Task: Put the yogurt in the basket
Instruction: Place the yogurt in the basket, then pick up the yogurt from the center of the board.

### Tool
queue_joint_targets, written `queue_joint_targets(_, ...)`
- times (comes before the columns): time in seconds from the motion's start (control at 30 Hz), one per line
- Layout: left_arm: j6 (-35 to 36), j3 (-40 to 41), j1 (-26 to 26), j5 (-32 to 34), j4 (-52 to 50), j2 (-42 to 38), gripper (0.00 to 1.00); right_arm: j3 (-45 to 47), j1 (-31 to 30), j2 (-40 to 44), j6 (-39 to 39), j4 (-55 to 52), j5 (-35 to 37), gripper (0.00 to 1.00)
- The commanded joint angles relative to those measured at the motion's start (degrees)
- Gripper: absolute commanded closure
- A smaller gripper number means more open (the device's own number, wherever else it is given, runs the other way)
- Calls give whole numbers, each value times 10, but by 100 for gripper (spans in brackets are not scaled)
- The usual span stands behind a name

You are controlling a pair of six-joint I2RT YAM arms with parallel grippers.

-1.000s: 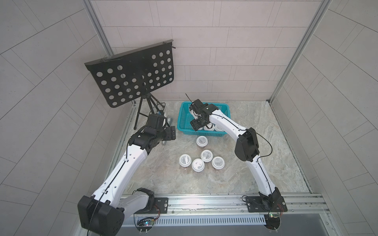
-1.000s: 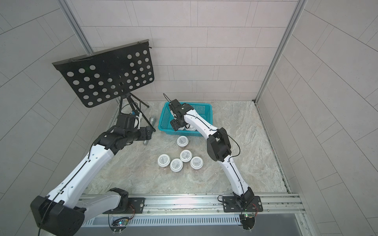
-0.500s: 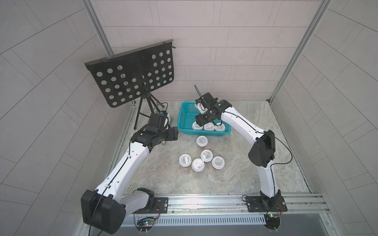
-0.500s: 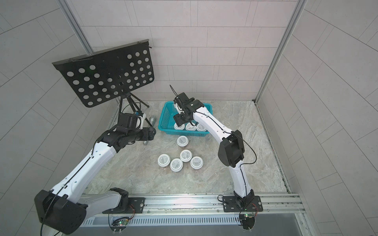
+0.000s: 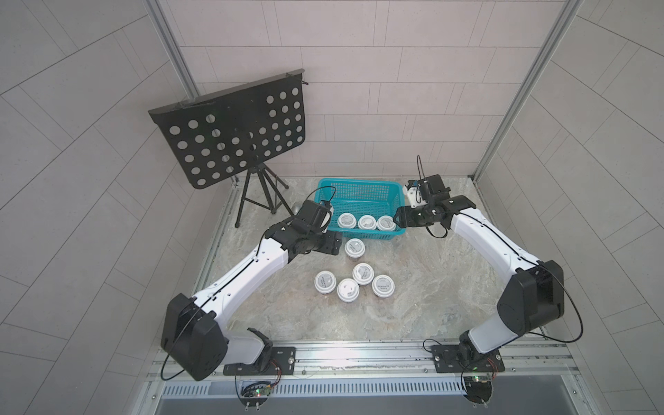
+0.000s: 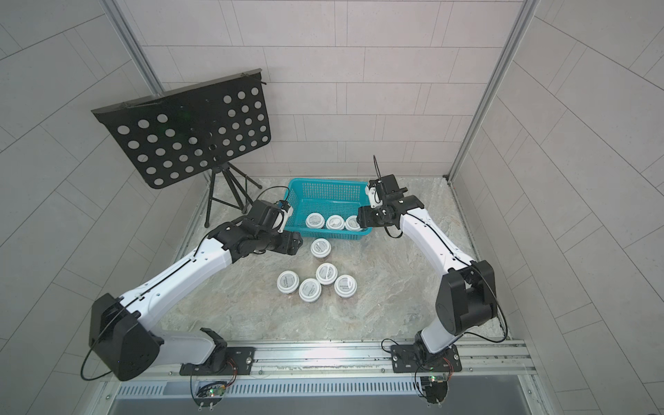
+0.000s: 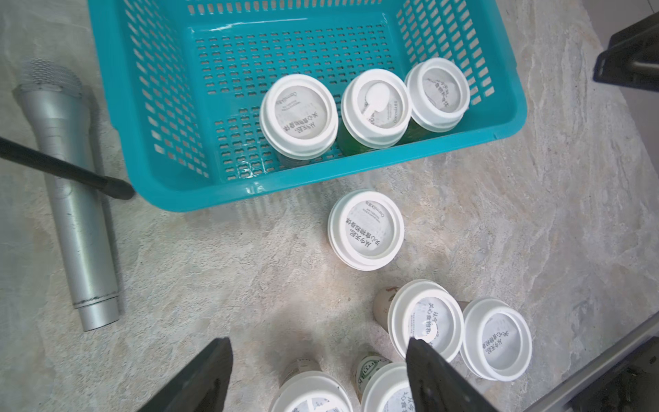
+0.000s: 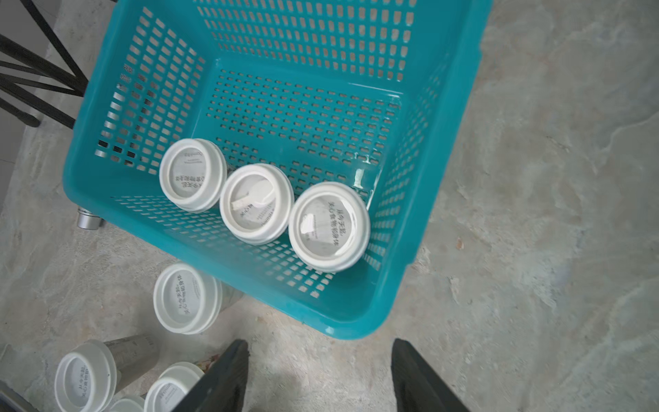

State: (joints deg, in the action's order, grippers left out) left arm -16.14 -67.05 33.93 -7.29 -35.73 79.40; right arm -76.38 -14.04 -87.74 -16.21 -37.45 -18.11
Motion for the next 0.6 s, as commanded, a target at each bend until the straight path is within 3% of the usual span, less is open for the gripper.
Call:
queue_joint_targets(0.0, -4, -30, 29, 34, 5, 38, 18, 42, 24, 49, -13, 31, -31, 32)
queue_joint_targets(0.23, -1, -77, 59, 42, 8, 117, 19, 118, 75, 107, -28, 53, -69, 32)
queue_joint_targets(0.57, 1, -105, 68, 54, 22, 185, 18, 165, 86, 132, -38, 77, -82, 32)
